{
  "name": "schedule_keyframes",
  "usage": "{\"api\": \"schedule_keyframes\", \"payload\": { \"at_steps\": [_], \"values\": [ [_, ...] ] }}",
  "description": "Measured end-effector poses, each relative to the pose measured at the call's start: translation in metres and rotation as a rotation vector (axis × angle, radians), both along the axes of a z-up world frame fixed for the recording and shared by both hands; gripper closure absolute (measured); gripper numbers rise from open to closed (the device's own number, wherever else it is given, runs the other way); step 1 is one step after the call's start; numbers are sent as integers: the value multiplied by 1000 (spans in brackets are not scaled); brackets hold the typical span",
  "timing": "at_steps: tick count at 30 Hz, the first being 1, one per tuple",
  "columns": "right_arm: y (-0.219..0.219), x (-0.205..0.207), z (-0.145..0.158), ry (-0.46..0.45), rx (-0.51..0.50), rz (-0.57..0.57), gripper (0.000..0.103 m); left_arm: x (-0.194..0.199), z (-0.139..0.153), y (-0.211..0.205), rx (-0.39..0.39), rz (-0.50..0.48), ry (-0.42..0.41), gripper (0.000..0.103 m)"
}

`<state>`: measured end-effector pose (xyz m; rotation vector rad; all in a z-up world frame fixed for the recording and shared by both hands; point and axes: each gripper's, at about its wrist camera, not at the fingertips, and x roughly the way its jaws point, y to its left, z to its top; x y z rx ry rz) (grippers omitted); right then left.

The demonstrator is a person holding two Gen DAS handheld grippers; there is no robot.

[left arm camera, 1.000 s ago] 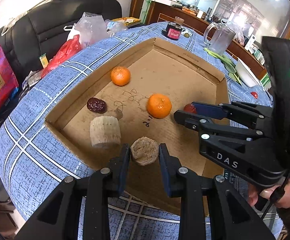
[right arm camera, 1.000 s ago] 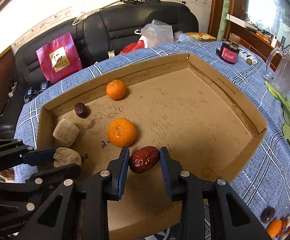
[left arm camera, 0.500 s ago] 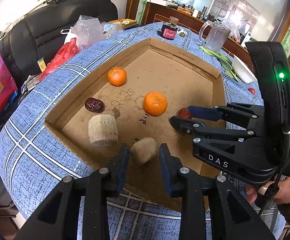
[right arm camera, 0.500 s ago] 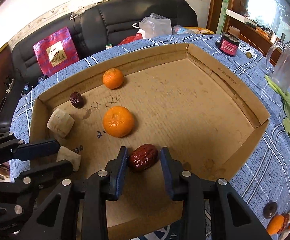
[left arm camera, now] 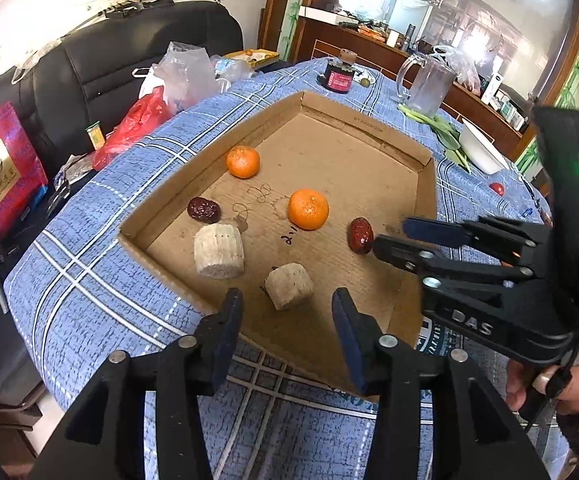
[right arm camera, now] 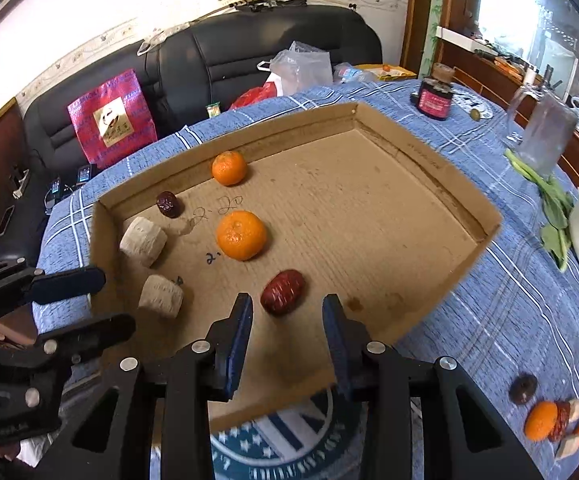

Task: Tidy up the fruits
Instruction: 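Move both grippers back over the fruits on the tablecloth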

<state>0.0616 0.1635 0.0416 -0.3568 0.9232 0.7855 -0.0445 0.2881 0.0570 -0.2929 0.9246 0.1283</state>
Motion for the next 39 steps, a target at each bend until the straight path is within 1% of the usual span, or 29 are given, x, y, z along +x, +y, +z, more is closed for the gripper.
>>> {"api": "schedule_keyframes", "payload": {
  "at_steps": [4, 9, 12, 13, 14, 16, 21, 23, 26, 30, 35, 39],
  "values": [
    [-26, -9, 8, 2, 27, -38, 53, -2, 4, -7, -2, 2, -4, 56],
    [-75, -17, 11, 11, 54, -117, 53, 6, 7, -31, -3, -32, -7, 55],
    [-112, -18, 8, 20, 60, -189, 53, 17, 8, -57, 0, -86, -3, 53],
    [-126, -18, 6, 24, 60, -216, 53, 21, 9, -68, 4, -108, -3, 51],
    [-140, -16, 5, 26, 58, -244, 53, 24, 9, -77, 10, -128, -2, 46],
    [-171, -12, 2, 32, 53, -310, 53, 31, 9, -100, 15, -175, 1, 41],
    [-249, -3, -3, 29, 42, -475, 54, 50, 7, -156, 27, -293, 20, 40],
    [-280, 2, -5, 24, 36, -540, 54, 56, 6, -174, 32, -325, 28, 32],
    [-314, 12, -11, 26, 18, -601, 54, 64, 5, -199, 46, -362, 29, 31],
    [-328, 29, -21, 47, 17, -617, 54, 80, 0, -226, 62, -395, 48, 31],
    [-326, 53, -32, 76, 47, -617, 54, 101, -8, -254, 66, -426, 75, 31],
    [-326, 65, -34, 59, 68, -592, 55, 118, -16, -271, 68, -439, 96, 31]
  ]
}}
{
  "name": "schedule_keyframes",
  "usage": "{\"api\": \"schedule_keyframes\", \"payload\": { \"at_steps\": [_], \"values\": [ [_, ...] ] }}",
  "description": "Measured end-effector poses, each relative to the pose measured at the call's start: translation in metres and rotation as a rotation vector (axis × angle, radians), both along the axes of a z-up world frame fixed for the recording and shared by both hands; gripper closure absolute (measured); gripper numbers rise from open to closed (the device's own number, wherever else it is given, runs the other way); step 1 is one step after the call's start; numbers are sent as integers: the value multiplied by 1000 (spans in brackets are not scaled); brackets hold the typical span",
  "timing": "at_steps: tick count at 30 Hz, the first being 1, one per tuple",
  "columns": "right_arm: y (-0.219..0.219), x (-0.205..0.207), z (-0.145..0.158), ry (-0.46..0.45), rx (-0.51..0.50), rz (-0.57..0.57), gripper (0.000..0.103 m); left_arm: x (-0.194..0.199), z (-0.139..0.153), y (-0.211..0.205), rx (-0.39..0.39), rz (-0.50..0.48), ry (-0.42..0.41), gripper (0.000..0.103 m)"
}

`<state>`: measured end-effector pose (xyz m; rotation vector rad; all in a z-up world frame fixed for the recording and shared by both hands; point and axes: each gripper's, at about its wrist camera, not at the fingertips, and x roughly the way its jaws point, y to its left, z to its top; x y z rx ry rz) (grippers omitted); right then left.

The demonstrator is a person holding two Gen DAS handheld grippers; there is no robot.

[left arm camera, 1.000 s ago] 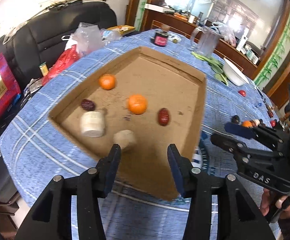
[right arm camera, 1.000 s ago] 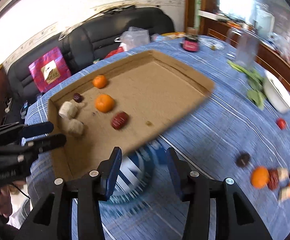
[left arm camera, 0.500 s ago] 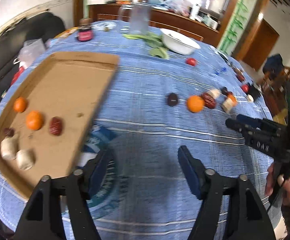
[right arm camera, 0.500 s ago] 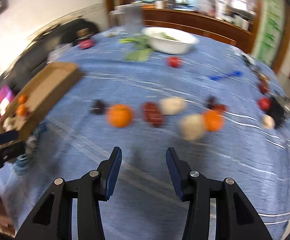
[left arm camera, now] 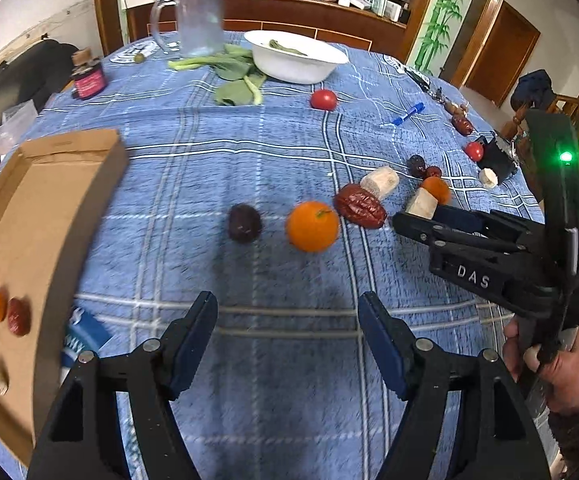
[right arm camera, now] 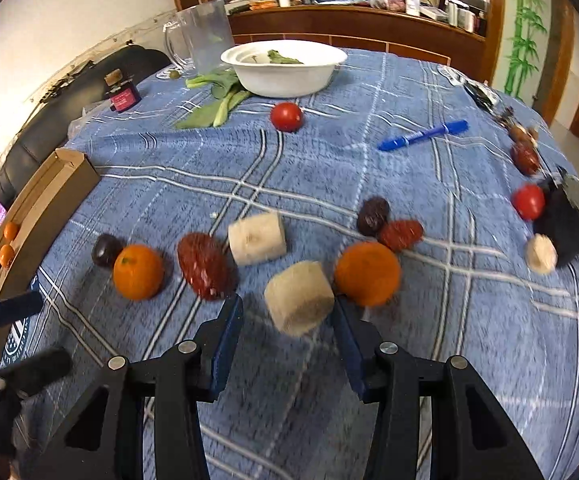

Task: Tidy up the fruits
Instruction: 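Move both grippers back over the fruits on the tablecloth, then grasp a mandarin with the left gripper while the right gripper grasps a white cube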

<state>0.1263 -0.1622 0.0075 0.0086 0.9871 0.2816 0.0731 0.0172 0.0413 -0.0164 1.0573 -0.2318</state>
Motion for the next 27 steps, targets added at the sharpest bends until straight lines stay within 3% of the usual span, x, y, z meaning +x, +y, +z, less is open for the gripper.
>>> {"api": "schedule_keyframes", "payload": {
  "at_steps": [1, 9, 10, 11, 13, 27],
  "values": [
    [0, 1, 0, -13, -4, 9, 66, 5, -2, -3, -2, 0, 3, 31],
    [-13, -10, 1, -15, 34, 37, 66, 44, -12, -27, -9, -32, 13, 32],
    [-16, -12, 1, -12, 44, 37, 66, 47, -14, -29, -4, -39, 6, 39],
    [-17, -14, 1, -13, 48, 38, 66, 50, -16, -32, 5, -49, 2, 55],
    [-19, -19, 3, -17, 54, 43, 66, 54, -26, -36, 52, -58, 7, 69],
    [-11, -50, 24, -67, 18, 48, 66, 4, -6, -6, -68, -66, -33, 70]
  ]
}}
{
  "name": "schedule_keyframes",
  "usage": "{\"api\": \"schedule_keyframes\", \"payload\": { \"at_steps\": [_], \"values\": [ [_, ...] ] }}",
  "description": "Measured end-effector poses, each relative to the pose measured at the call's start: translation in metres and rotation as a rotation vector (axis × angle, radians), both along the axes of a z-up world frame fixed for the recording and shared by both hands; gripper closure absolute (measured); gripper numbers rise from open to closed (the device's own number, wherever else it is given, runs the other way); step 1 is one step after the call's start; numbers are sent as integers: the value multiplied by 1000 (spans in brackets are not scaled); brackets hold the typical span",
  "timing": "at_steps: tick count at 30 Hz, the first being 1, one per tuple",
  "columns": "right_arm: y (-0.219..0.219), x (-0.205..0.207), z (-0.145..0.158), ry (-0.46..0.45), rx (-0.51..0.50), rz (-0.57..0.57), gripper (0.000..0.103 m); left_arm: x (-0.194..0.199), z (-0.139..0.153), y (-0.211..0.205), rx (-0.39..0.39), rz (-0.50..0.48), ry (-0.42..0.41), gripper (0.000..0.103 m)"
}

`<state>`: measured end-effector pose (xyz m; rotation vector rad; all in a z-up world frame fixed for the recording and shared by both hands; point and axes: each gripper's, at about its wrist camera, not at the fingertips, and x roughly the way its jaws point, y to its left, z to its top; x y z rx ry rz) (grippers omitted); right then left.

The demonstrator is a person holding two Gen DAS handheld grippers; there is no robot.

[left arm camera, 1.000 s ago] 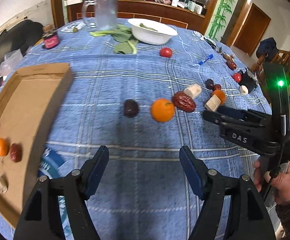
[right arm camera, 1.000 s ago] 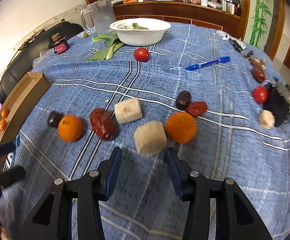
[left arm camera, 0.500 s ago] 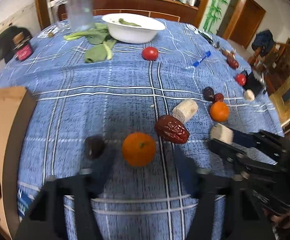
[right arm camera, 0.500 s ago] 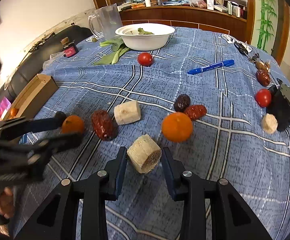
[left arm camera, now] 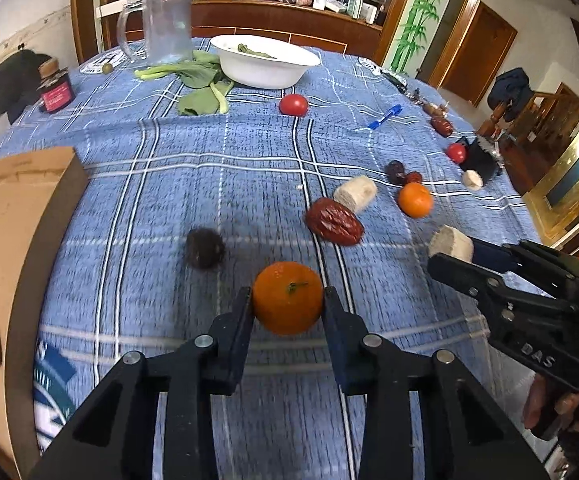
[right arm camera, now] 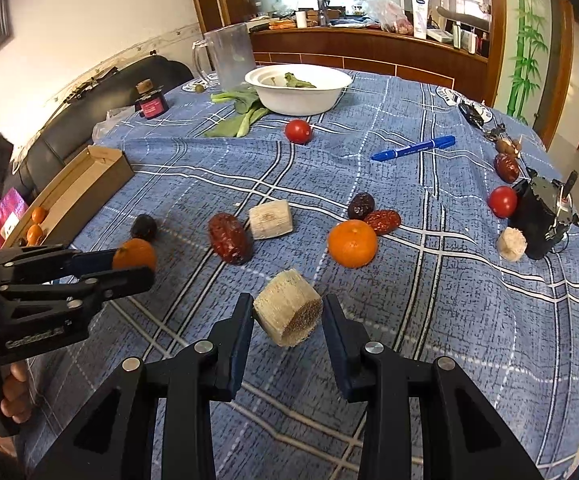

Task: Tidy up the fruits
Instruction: 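Grasp a mandarin with the left gripper while the right gripper grasps a white cube, then carry the mandarin and white cube into the tray and open both grippers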

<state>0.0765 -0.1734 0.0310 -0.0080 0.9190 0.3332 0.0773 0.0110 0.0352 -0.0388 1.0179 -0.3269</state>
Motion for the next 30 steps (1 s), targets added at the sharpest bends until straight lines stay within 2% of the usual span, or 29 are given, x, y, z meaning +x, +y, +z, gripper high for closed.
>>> {"api": "schedule_keyframes", "payload": {
  "at_steps": [5, 13, 22, 30],
  "values": [
    [18, -9, 10, -13, -10, 24, 66, -15, 10, 19, -29, 26, -8, 70],
    [73, -10, 30, -44, -17, 94, 65, -26, 34, 73, -50, 104, -55, 70],
    [156, 12, 50, -78, -10, 189, 65, -15, 60, 149, -49, 191, -105, 70],
    [235, 40, 56, -79, 0, 272, 65, 2, 61, 223, -19, 282, -102, 70]
  ]
}}
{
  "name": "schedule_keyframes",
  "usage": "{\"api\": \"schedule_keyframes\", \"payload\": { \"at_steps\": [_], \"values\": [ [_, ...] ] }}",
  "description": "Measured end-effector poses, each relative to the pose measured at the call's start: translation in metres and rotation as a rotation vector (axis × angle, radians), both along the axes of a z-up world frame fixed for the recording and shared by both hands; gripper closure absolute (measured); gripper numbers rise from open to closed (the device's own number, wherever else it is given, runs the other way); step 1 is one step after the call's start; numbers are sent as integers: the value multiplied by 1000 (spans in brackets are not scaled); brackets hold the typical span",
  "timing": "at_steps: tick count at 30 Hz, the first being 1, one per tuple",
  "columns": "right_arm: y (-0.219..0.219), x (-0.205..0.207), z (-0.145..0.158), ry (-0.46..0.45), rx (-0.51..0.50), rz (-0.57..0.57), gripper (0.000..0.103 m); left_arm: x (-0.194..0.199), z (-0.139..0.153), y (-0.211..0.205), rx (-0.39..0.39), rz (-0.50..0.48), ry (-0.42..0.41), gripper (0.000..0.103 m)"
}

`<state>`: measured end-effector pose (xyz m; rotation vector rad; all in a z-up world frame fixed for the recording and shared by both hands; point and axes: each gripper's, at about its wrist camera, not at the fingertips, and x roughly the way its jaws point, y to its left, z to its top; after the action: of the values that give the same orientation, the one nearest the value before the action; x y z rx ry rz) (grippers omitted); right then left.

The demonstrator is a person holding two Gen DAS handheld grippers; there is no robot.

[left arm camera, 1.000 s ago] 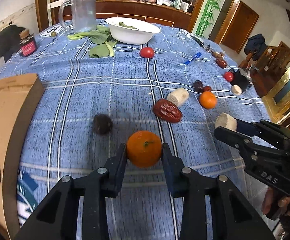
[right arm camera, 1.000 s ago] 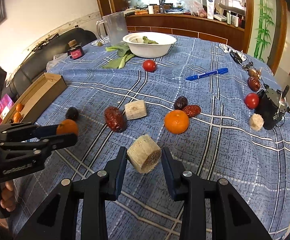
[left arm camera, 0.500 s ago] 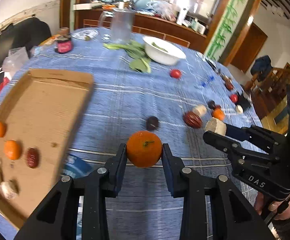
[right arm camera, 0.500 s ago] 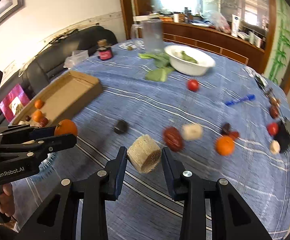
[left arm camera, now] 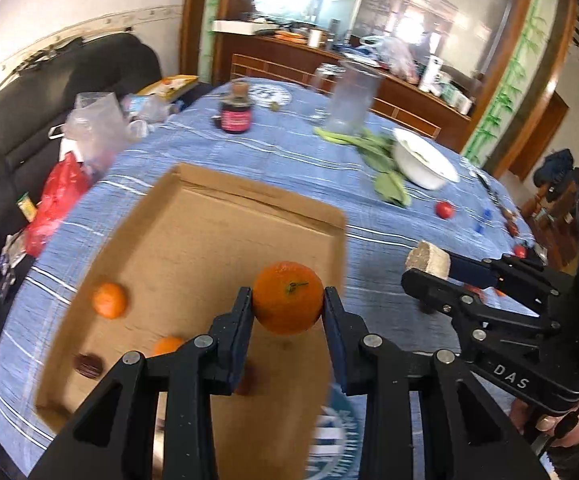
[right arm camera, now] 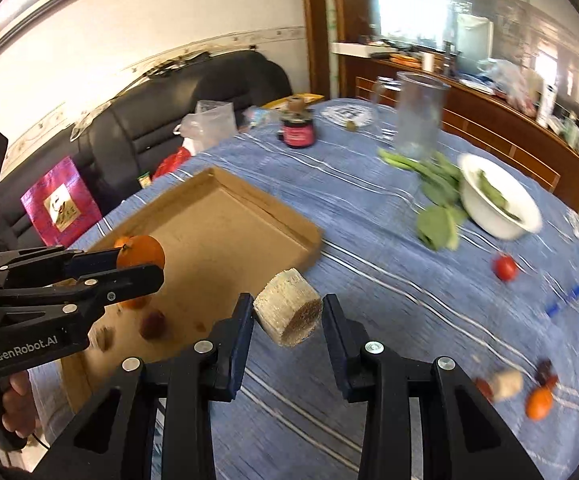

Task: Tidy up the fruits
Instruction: 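Carry the mandarin and white cube into the tray and open both grippers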

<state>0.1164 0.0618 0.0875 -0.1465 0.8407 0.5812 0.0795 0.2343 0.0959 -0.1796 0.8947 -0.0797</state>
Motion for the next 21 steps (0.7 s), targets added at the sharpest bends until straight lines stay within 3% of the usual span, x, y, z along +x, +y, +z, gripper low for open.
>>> {"api": "schedule_keyframes", "payload": {
  "at_steps": [9, 21],
  "values": [
    [77, 42, -9, 42, 4, 77, 65, 26, -20, 70, 28, 96, 71, 70],
    [151, 89, -49, 92, -133, 139, 65, 58, -47, 94, 54, 124, 133, 69]
  ]
}}
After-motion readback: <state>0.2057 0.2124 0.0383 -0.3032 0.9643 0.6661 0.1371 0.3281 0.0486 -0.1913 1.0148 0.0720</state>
